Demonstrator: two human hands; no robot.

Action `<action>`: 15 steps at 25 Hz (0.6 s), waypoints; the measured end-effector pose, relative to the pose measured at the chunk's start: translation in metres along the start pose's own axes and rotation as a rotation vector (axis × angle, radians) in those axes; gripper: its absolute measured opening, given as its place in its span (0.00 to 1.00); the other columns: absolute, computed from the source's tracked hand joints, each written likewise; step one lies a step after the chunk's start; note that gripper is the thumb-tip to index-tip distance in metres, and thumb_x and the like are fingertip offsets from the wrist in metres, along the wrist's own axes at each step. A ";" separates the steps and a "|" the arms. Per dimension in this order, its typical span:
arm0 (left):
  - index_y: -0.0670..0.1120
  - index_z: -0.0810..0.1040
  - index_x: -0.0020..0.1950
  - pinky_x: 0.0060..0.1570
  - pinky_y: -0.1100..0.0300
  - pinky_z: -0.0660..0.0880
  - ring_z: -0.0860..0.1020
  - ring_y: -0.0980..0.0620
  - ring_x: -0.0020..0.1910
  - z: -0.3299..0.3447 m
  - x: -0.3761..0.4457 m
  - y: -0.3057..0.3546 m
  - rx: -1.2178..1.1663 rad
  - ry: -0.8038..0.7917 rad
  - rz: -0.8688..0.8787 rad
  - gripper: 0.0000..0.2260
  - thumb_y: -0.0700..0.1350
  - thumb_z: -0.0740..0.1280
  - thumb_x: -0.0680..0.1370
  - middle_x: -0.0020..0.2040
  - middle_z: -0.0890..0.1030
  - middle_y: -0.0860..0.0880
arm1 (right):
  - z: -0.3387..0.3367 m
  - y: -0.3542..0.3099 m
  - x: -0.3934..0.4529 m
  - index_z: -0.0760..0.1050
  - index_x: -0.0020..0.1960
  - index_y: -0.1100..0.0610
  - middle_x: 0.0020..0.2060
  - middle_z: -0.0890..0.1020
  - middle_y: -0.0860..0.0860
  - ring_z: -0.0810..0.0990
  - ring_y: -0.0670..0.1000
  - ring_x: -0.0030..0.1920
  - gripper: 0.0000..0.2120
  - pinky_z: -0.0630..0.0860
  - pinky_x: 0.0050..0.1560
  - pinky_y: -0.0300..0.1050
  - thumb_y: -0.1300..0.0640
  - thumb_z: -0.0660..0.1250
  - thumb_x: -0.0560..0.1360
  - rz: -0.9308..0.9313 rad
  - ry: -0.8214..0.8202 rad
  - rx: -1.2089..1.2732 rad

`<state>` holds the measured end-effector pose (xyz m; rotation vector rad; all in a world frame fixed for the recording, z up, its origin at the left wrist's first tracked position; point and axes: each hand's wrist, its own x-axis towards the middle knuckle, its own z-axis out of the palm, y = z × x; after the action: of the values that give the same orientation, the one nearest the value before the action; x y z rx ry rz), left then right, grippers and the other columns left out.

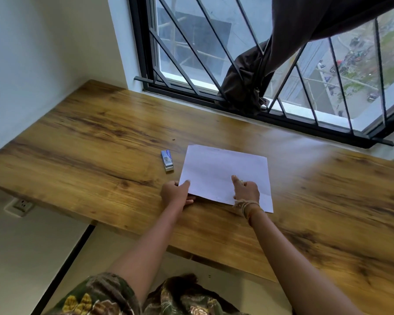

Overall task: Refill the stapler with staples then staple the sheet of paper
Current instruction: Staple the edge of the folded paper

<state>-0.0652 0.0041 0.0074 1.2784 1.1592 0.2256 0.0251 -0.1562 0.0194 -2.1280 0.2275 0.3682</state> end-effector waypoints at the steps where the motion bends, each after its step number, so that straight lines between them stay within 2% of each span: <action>1: 0.42 0.76 0.41 0.26 0.57 0.81 0.84 0.44 0.34 -0.006 0.006 0.001 0.012 0.015 0.016 0.07 0.44 0.72 0.74 0.45 0.81 0.42 | 0.008 -0.011 0.004 0.65 0.27 0.58 0.27 0.70 0.55 0.82 0.65 0.42 0.24 0.71 0.39 0.48 0.45 0.66 0.74 -0.056 -0.031 -0.029; 3: 0.42 0.77 0.41 0.27 0.56 0.81 0.84 0.42 0.36 -0.017 0.017 0.002 0.033 -0.028 0.012 0.07 0.42 0.72 0.74 0.47 0.82 0.41 | 0.029 -0.038 0.012 0.63 0.27 0.56 0.27 0.69 0.54 0.80 0.61 0.39 0.23 0.68 0.35 0.45 0.46 0.68 0.73 -0.191 -0.094 -0.144; 5: 0.41 0.78 0.42 0.26 0.58 0.80 0.84 0.42 0.35 -0.023 0.025 0.004 0.024 -0.129 -0.033 0.06 0.42 0.73 0.73 0.47 0.83 0.38 | 0.055 -0.067 0.021 0.62 0.27 0.57 0.27 0.67 0.54 0.72 0.56 0.34 0.24 0.61 0.30 0.45 0.46 0.70 0.71 -0.349 -0.148 -0.296; 7: 0.39 0.78 0.46 0.26 0.59 0.79 0.84 0.42 0.35 -0.028 0.028 0.011 -0.045 -0.211 -0.131 0.08 0.41 0.73 0.73 0.48 0.83 0.37 | 0.082 -0.092 0.031 0.61 0.27 0.57 0.28 0.66 0.55 0.69 0.54 0.34 0.25 0.59 0.31 0.47 0.46 0.72 0.69 -0.425 -0.215 -0.413; 9: 0.37 0.76 0.53 0.25 0.58 0.79 0.84 0.42 0.34 -0.032 0.032 0.017 -0.118 -0.280 -0.230 0.13 0.40 0.74 0.73 0.47 0.82 0.37 | 0.107 -0.113 0.040 0.68 0.30 0.58 0.32 0.70 0.55 0.70 0.54 0.36 0.21 0.62 0.34 0.44 0.46 0.74 0.67 -0.428 -0.256 -0.488; 11: 0.38 0.74 0.57 0.25 0.57 0.80 0.84 0.43 0.32 -0.034 0.037 0.020 -0.126 -0.313 -0.286 0.16 0.40 0.74 0.73 0.45 0.81 0.38 | 0.127 -0.130 0.049 0.75 0.39 0.60 0.37 0.74 0.57 0.74 0.55 0.40 0.16 0.66 0.38 0.44 0.48 0.74 0.67 -0.424 -0.271 -0.544; 13: 0.39 0.73 0.55 0.26 0.56 0.80 0.83 0.44 0.30 -0.032 0.040 0.021 -0.107 -0.313 -0.306 0.14 0.39 0.73 0.73 0.44 0.81 0.39 | 0.141 -0.143 0.054 0.74 0.42 0.58 0.40 0.77 0.58 0.79 0.58 0.46 0.13 0.69 0.39 0.44 0.52 0.74 0.67 -0.407 -0.270 -0.548; 15: 0.40 0.74 0.53 0.26 0.56 0.80 0.83 0.43 0.31 -0.030 0.041 0.021 -0.093 -0.290 -0.325 0.13 0.40 0.74 0.72 0.45 0.81 0.39 | 0.151 -0.148 0.053 0.72 0.41 0.57 0.41 0.79 0.57 0.81 0.59 0.48 0.12 0.70 0.38 0.45 0.54 0.74 0.66 -0.380 -0.247 -0.535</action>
<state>-0.0598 0.0592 0.0070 0.9859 1.0729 -0.1419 0.0932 0.0502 0.0373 -2.5473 -0.4630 0.4995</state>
